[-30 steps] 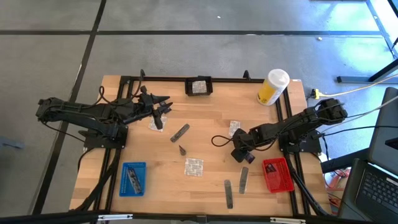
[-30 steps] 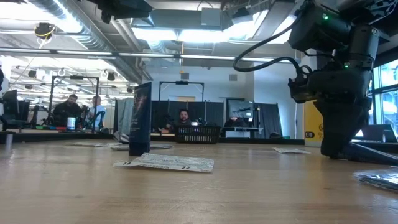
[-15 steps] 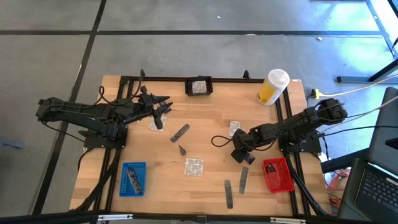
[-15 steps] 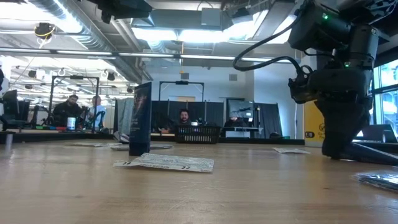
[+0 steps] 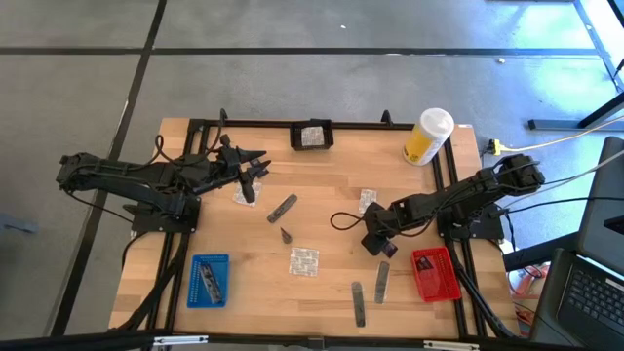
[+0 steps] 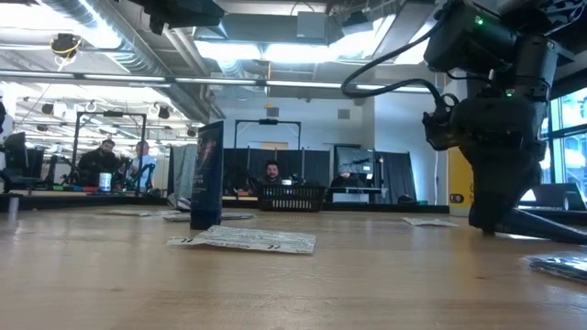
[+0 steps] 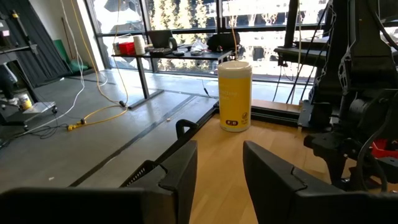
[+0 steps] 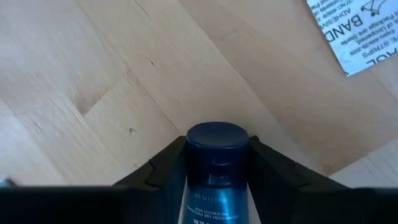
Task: Pick & Place Travel size toiletries
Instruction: Put the blue shave butter into the red bin
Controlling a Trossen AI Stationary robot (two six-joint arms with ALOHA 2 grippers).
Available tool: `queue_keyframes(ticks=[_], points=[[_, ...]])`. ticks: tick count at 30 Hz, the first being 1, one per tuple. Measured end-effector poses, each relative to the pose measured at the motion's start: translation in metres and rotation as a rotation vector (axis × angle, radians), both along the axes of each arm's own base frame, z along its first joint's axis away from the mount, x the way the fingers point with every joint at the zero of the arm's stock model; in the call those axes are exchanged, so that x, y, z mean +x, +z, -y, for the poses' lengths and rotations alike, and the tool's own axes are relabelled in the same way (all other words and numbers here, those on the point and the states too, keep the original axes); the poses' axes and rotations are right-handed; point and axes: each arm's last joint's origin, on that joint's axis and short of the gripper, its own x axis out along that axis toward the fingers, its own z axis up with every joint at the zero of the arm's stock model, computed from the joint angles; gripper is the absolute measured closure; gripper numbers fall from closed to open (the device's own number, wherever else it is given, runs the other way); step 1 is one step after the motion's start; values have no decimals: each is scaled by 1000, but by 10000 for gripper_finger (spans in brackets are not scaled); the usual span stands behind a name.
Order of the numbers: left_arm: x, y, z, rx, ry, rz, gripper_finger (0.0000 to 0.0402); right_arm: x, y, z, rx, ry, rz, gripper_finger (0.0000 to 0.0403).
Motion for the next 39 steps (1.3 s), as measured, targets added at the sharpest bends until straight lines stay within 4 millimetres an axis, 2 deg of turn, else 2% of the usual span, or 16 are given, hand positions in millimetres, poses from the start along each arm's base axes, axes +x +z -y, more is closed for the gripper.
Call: queue_keyframes(ticks=[3, 10, 17, 25, 30, 36, 39], points=[[0, 0, 0, 0, -1, 0, 278, 0, 0, 0, -7, 21, 0, 241], [0, 0, 0, 0, -1, 0, 277, 3, 1, -1, -22, 37, 40, 276], [0, 0, 0, 0, 0, 0, 278, 3, 1, 0, -34, 45, 42, 242], [0, 0, 0, 0, -1, 0, 279, 3, 1, 0, -54, 37, 45, 263], [0, 0, 0, 0, 0, 0, 277, 3, 1, 0, -49, 39, 41, 249], [0, 0, 0, 0, -1, 0, 278, 3, 1, 0, -52, 38, 40, 250], [0, 0, 0, 0, 0, -1, 277, 2, 1, -1, -58, 42, 42, 234]])
